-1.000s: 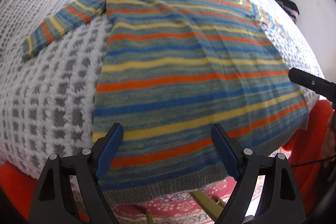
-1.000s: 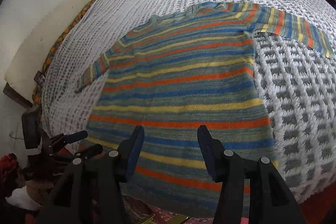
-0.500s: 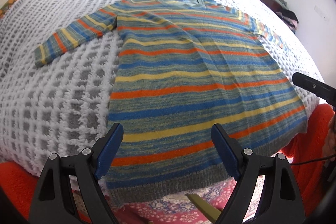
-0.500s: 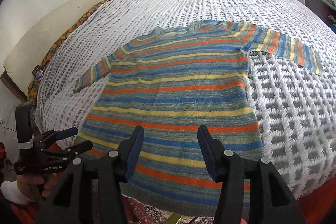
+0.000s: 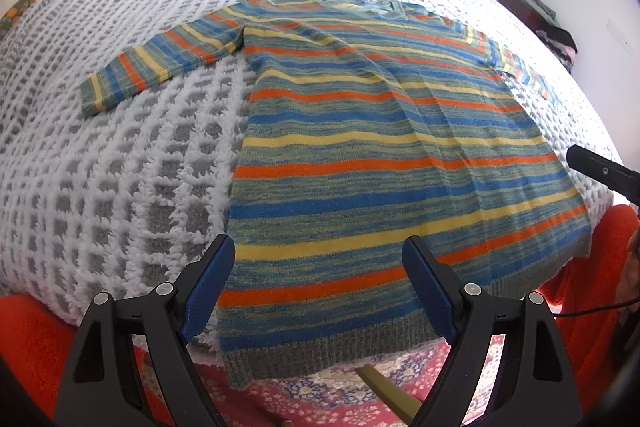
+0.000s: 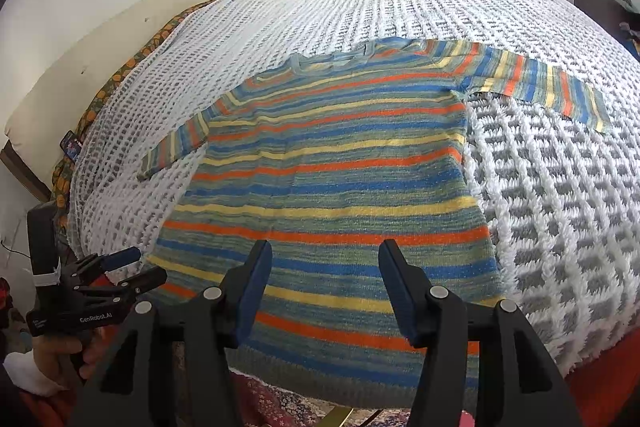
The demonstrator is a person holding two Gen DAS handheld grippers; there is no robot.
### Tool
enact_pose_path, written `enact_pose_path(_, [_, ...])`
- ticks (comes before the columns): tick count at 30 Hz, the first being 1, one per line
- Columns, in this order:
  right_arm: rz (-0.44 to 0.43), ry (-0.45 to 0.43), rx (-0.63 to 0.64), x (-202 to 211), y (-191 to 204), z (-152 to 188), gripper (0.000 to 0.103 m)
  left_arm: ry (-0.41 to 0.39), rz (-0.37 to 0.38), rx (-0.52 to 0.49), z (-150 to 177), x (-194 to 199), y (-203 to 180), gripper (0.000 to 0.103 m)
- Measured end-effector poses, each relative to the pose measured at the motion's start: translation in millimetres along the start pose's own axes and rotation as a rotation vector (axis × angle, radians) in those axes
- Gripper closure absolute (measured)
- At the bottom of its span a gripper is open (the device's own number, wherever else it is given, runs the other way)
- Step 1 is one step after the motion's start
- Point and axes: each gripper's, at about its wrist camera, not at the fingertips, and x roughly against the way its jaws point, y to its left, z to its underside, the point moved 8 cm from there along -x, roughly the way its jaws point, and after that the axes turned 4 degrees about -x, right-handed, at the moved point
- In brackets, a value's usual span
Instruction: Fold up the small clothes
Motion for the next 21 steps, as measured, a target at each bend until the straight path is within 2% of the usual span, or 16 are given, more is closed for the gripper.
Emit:
enact_pose_path(13, [-0.003, -0.013, -0.002, 1, -1, -2, 0.047, -0.014, -0.019, 0.014, -2, 3, 5, 0.016])
enact_pose_path(21, [-0.002, -0.052, -0.012, 10, -3, -7, 0.047, -0.031, -0.028, 0.011, -3, 8, 4, 0.016])
